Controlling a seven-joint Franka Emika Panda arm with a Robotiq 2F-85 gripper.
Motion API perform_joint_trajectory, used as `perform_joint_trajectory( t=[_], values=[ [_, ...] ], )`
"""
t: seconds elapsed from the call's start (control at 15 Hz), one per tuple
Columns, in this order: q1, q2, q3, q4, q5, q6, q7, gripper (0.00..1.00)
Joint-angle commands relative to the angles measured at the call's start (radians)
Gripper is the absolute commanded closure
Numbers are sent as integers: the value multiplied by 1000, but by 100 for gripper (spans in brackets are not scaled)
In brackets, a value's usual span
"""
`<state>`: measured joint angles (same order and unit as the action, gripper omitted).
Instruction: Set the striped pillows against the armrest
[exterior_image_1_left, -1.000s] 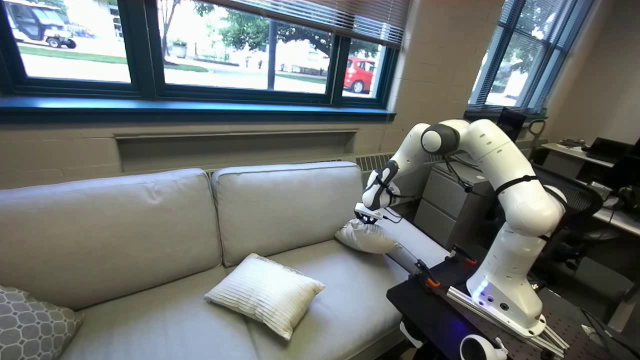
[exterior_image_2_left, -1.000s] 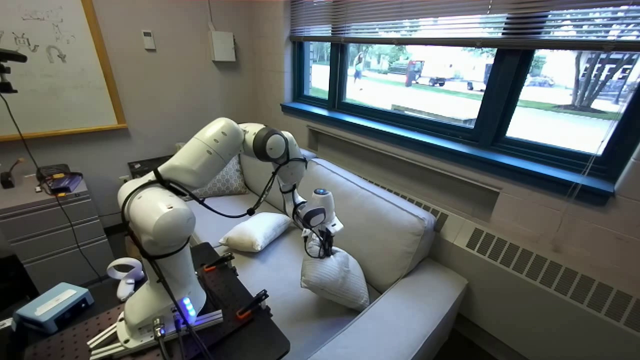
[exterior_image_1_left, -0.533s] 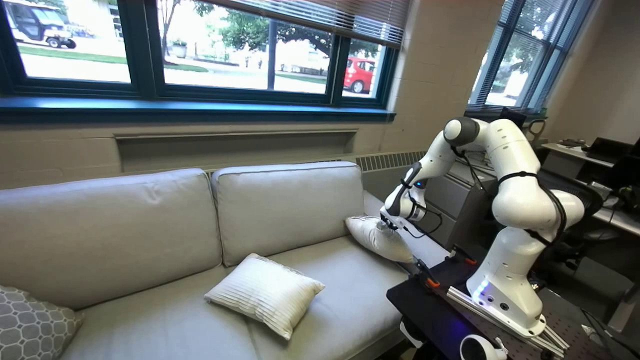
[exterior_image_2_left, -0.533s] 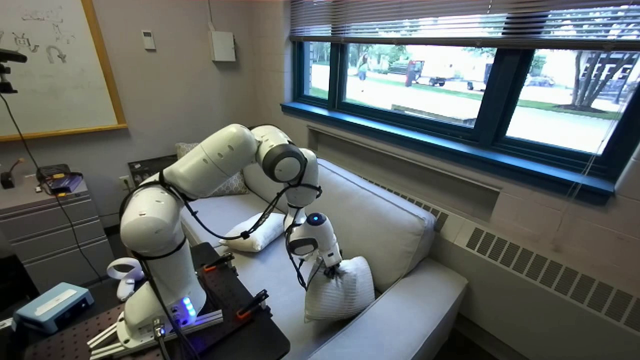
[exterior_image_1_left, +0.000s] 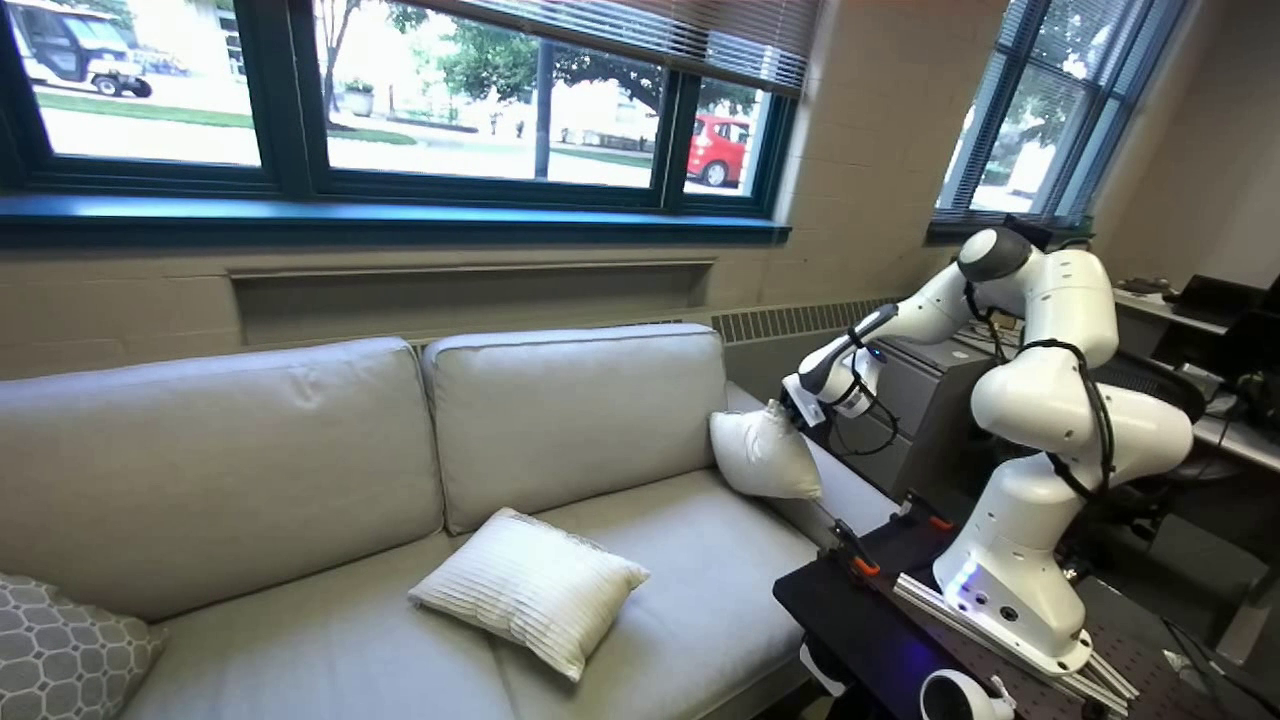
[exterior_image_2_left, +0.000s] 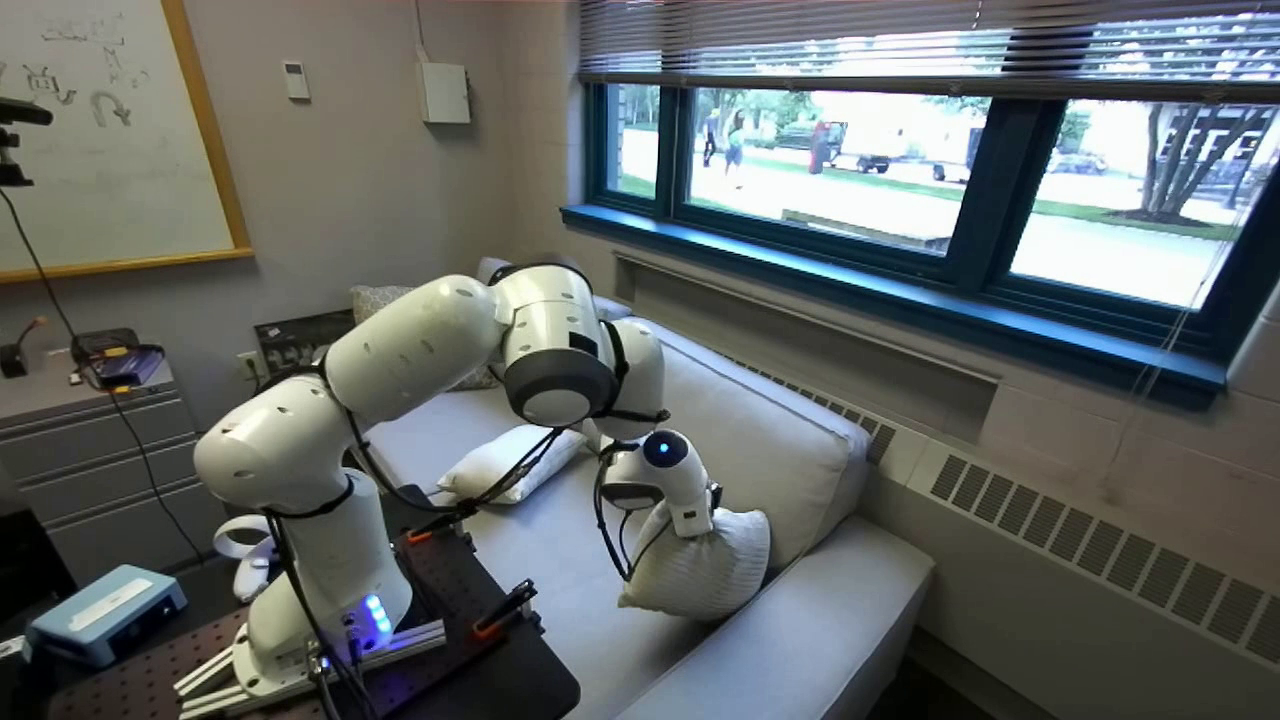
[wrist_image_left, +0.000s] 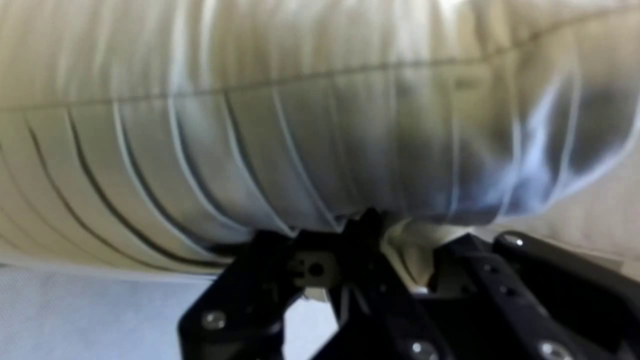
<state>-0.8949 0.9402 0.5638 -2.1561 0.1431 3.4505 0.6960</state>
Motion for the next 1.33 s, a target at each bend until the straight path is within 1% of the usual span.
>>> perform_joint_trajectory(
  t=[0.0,0.13,0.33,0.47,0.53,0.6,0.73,0.8,0.87,0.93,1.0,1.13,1.2,1.27],
  values=[
    [-30,50,206,24,4,25,35,89],
    [-21,106,300,65,-11,13,33,89],
    [-73,245,427,106,-83,10,-22,89],
    [-137,362,488,108,-179,11,-88,89],
    [-176,410,497,89,-279,14,-72,89],
    [-223,462,511,61,-352,14,-89,89],
    [-305,571,505,25,-516,-4,-137,89],
    [-348,617,515,9,-492,-26,-244,89],
    [-393,655,507,-6,-521,-53,-291,90],
    [-419,533,470,-91,-650,-49,-113,90],
    [-459,564,461,-103,-673,-64,-148,90],
    [-490,561,395,-95,-682,-64,-185,90],
    [-457,472,350,-108,-492,24,-318,90],
    [-472,462,323,-113,-472,57,-344,90]
  ],
)
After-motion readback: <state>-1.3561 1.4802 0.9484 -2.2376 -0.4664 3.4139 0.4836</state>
